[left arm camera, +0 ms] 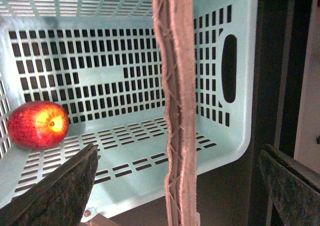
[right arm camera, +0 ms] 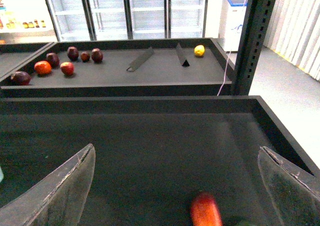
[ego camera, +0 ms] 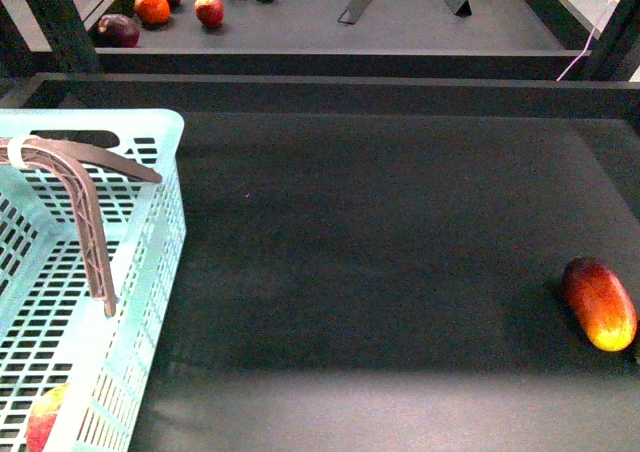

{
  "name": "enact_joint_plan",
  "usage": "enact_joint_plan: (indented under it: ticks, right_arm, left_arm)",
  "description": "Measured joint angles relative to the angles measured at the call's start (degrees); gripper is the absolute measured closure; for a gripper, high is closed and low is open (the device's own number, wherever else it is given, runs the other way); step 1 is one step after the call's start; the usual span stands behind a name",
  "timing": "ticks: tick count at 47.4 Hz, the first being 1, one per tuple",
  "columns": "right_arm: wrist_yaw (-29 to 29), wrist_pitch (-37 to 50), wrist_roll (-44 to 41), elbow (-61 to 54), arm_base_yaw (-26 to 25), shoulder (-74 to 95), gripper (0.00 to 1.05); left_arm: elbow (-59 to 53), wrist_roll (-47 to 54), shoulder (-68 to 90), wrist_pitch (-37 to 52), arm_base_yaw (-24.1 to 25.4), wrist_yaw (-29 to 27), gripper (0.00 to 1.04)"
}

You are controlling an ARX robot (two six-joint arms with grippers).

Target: Pick apple with right arm and hold basket with left

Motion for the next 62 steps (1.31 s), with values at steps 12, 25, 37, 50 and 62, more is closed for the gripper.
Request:
enact_joint_plan:
  ticks: [12,25,37,50,62]
  right_arm:
    - [0.0,0.0,0.0,0.0,0.0,0.0,0.09]
    - [0.0,0.0,0.0,0.0,0.0,0.0,0.09]
    - [0.0,0.0,0.0,0.0,0.0,0.0,0.09]
    - [0.02,0.0,0.0,0.0,0.0,0.0,0.09]
    - [0.02,0.0,0.0,0.0,0.0,0.0,0.09]
  left_arm:
    - [-0.09,7.98,-2.8,3.65,-0.48,1.64,0.1]
    - [-31.41,71.65,-13.94,72.43,2.51,15.65,0.6]
    - [-42.1,83.3,-23.43,73.77,2.6,15.61,1.01]
    - [-47.69,84.04,-32.87,69.9,2.6,15.65,1.01]
    - [-51.69,84.11,-42.42,64.57,2.6,15.67,1.01]
